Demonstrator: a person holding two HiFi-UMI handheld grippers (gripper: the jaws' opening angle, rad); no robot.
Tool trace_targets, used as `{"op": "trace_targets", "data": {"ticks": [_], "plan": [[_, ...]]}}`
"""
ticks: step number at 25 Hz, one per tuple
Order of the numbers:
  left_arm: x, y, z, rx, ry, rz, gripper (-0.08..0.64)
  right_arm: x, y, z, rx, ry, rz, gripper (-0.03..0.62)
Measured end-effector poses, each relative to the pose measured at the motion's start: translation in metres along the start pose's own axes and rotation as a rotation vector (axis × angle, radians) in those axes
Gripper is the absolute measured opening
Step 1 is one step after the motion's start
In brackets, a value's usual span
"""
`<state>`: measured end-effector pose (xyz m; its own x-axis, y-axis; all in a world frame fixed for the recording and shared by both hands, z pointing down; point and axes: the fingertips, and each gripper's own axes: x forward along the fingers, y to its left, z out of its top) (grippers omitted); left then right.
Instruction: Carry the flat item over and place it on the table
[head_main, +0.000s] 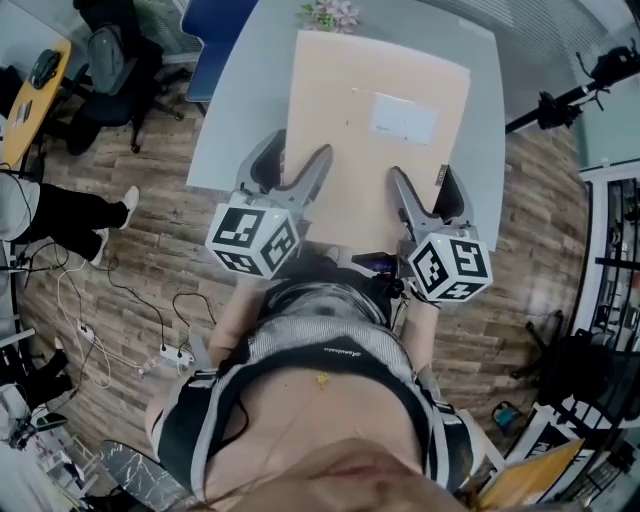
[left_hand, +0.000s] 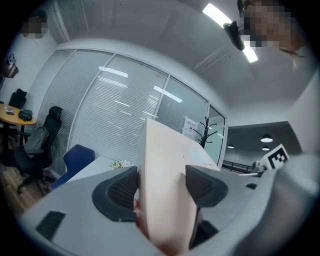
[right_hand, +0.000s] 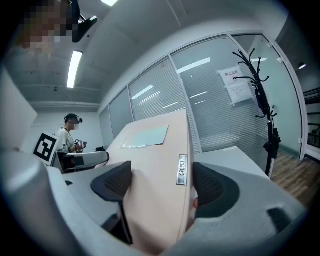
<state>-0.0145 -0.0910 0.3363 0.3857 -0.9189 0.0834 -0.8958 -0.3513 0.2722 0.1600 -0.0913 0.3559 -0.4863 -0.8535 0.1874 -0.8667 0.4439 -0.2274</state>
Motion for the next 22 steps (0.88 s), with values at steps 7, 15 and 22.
{"op": "trace_targets", "data": {"ticks": [7,15,22], "plan": [[0.019,0.015,0.002,-0.002,0.012,-0.018,0.296,0.019,-0.004,0.002,0.001,0.001,-0.028,0.385],[0.061,0.036,0.01,-0.003,0.039,-0.061,0.293,0.056,-0.018,0.009,0.024,0.004,-0.072,0.387],[0.094,0.061,0.01,-0.018,0.071,-0.078,0.291,0.092,-0.028,0.009,0.042,0.017,-0.092,0.385]]}}
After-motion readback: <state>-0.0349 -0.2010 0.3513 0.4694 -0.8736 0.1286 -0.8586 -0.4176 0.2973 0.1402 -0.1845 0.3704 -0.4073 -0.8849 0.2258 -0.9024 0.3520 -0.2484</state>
